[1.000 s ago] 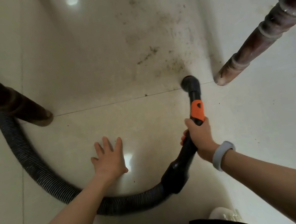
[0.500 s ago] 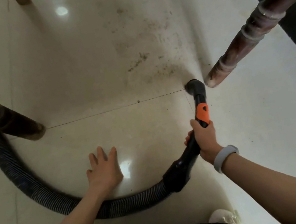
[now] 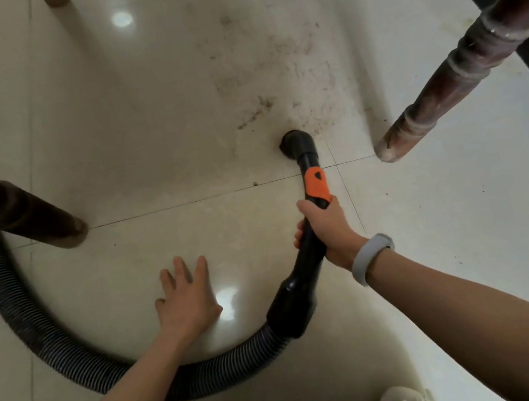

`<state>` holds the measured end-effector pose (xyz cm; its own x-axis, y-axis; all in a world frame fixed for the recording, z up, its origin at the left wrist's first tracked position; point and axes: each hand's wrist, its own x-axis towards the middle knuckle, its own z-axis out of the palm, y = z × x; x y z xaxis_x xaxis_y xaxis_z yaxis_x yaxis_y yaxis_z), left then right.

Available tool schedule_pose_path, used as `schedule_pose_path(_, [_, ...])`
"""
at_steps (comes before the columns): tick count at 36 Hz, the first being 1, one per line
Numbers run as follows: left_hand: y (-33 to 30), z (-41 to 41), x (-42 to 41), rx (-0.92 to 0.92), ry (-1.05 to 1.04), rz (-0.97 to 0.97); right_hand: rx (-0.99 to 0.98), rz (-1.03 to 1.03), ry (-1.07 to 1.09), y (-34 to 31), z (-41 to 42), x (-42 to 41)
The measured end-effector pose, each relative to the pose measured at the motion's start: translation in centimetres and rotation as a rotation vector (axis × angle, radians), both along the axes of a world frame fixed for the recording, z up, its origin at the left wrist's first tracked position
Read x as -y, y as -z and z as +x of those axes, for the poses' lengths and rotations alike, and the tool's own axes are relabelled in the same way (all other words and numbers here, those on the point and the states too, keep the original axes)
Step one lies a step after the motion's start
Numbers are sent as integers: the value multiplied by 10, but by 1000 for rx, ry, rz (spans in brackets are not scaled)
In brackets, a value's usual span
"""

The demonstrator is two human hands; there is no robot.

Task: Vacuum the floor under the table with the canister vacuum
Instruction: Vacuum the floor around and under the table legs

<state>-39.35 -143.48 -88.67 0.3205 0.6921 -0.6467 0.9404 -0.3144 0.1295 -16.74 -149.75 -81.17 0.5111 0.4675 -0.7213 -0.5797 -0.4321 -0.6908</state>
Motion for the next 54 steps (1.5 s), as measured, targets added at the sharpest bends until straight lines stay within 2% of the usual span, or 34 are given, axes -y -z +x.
schedule_pose_path(5, [2, 2, -9, -16, 15, -21, 97, -67, 202, 10, 38, 17])
schedule_pose_path(9, [0, 9, -20, -27, 36, -26, 67, -55, 228, 10, 52, 14])
schedule_pose_path(16, [1, 19, -44, -25, 31, -34, 54, -21, -16, 19, 0, -17])
schedule_pose_path(20, [0, 21, -53, -30, 7, -43, -14, 40, -204, 17, -37, -32])
schedule_pose_path(22, [1, 20, -55, -36, -1, -49, -37, 53, -232, 16, -42, -35])
schedule_pose_path(26, [3, 23, -54, -46, -9, -57, 17, 23, -137, 16, -23, -28])
schedule_pose_path(31, [5, 26, -54, -54, -25, -66, 150, -53, 98, 18, 28, -14])
schedule_pose_path(35, [5, 27, -55, -55, -13, -57, 116, -58, 241, 12, 59, -5])
schedule_pose_path(39, [6, 29, -55, -62, -5, -44, 51, -50, 269, 12, 65, -9])
schedule_pose_path(43, [3, 28, -55, -76, 28, -15, 10, -23, 225, 13, 54, -22])
schedule_pose_path(54, [-4, 20, -73, -77, 130, 25, -3, 30, -147, 15, -30, -56])
